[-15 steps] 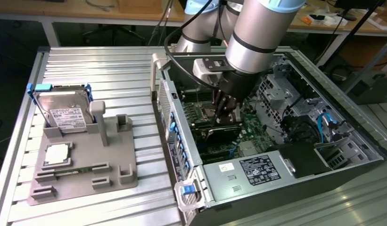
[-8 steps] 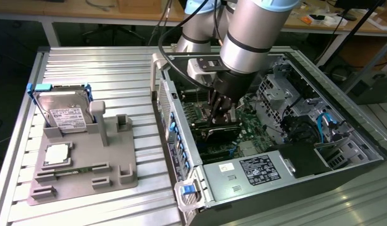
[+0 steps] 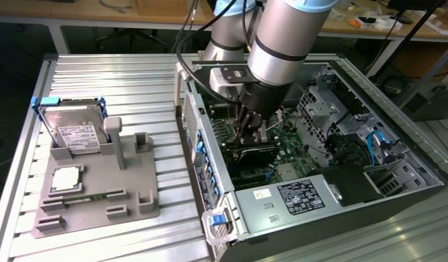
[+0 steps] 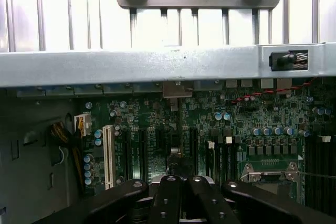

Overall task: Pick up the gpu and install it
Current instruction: 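Press down on the gpu until it lock into place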

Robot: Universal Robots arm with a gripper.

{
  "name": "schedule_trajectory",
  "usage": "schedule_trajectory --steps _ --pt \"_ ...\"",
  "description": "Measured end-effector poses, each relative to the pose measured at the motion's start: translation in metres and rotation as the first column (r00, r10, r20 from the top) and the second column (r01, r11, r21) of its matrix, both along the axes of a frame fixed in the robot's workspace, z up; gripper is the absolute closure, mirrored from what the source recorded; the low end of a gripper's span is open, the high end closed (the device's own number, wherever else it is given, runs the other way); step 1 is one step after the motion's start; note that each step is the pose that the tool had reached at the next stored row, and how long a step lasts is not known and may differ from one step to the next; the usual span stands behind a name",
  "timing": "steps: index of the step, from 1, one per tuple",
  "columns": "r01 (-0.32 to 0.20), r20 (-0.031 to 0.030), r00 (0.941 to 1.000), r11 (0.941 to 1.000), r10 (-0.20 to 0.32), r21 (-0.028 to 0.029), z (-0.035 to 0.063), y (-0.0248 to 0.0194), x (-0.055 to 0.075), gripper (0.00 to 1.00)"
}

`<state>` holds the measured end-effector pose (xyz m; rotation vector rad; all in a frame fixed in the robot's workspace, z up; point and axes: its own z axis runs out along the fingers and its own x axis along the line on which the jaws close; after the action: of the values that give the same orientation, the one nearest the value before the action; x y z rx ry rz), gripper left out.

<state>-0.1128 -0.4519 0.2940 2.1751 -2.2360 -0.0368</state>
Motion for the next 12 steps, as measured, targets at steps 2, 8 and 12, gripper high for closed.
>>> schedule_trajectory --steps 2,8,12 --pt "0.000 0.0000 1.0000 1.0000 0.000 -0.0001 0.0000 0.0000 -0.002 0.89" --pt "0.000 -0.0001 1.0000 1.0000 0.000 -0.0001 0.0001 0.0000 -0.013 0.89" --pt "0.001 0.0000 1.0000 1.0000 -0.001 0.0000 0.0001 0.0000 -0.019 0.89"
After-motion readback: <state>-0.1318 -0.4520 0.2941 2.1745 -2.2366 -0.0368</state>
